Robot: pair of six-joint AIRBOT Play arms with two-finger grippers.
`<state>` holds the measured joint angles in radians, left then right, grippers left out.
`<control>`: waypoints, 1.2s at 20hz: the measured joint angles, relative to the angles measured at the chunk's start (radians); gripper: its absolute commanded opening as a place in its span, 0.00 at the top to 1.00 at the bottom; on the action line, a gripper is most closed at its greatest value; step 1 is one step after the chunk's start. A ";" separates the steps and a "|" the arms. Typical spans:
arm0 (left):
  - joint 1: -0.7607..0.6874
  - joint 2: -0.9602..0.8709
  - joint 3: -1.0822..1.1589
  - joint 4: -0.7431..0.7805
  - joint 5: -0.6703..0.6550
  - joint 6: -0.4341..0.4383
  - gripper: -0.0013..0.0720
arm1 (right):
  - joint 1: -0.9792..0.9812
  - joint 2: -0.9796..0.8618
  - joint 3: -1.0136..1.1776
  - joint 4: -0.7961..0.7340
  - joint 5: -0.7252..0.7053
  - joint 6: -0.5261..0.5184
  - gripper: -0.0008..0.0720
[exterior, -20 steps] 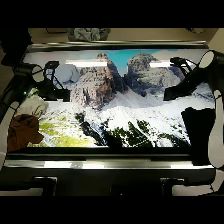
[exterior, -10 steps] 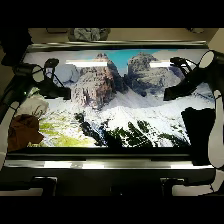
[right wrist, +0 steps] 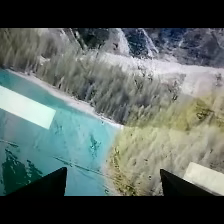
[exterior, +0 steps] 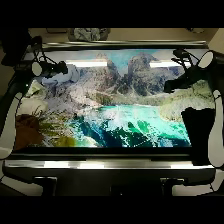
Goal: Fold the shirts.
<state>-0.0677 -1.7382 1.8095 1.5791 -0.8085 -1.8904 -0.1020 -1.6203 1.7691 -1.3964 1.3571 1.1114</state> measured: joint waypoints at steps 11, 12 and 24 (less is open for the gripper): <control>0.238 -0.372 0.202 -0.453 0.017 -0.140 0.01 | 0.000 -0.047 -0.001 0.042 -0.029 0.000 0.06; 0.234 -0.390 0.201 -0.483 0.039 -0.136 0.01 | 0.000 -0.048 -0.001 0.049 -0.034 -0.001 0.06; 0.193 -0.337 0.200 -0.813 0.213 0.004 0.94 | 0.000 -0.032 0.021 0.035 -0.135 -0.049 0.06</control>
<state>0.1249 -2.0754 2.0098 0.7662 -0.5953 -1.8862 -0.1017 -1.6524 1.7901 -1.3617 1.2217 1.0622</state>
